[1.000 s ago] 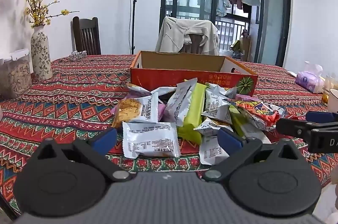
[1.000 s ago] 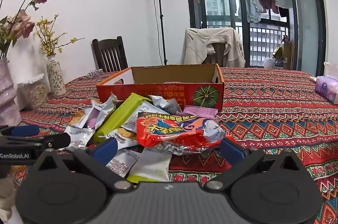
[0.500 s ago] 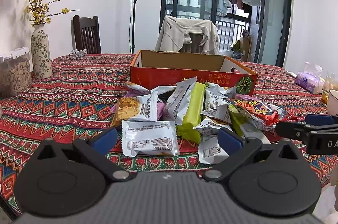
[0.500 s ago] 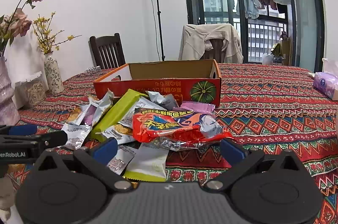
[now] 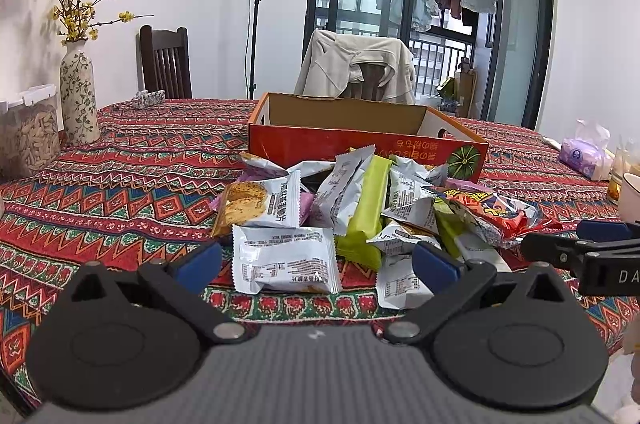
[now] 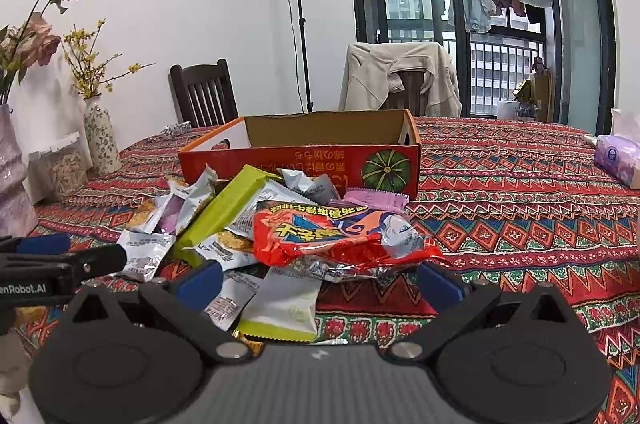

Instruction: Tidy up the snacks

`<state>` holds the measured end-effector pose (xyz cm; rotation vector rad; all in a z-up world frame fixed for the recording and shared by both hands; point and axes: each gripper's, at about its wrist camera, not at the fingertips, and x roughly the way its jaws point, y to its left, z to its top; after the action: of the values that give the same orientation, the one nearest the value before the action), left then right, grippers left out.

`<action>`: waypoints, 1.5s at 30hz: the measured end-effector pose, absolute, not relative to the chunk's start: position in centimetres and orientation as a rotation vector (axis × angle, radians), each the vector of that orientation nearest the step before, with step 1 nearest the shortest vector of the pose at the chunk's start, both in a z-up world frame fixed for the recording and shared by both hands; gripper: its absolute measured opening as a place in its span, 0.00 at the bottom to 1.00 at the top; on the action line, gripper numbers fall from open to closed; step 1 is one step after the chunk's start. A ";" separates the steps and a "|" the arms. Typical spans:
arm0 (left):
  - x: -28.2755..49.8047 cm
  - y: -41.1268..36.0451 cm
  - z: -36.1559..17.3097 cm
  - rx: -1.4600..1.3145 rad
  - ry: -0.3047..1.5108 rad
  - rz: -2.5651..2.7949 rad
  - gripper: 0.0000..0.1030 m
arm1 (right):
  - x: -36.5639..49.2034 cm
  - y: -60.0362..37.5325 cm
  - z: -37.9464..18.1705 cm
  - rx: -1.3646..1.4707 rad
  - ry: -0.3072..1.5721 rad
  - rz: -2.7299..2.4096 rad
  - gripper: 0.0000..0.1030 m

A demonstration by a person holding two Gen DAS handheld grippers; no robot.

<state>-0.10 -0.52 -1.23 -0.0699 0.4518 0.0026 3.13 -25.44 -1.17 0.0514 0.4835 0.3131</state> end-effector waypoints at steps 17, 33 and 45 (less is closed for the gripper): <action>-0.1 -0.6 -1.4 -0.075 0.453 -0.002 1.00 | 3.1 -25.4 -1.3 0.050 0.485 0.312 1.00; -0.1 -0.4 -1.5 -0.083 0.453 -0.008 1.00 | 3.1 -25.5 -1.5 0.049 0.487 0.314 1.00; -0.1 -0.4 -1.5 -0.084 0.454 -0.009 1.00 | 3.1 -25.5 -1.5 0.049 0.488 0.314 1.00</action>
<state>-0.09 -0.41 -1.47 -0.0839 0.4536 -0.0085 3.12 -25.45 -1.53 0.0487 0.4877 0.3136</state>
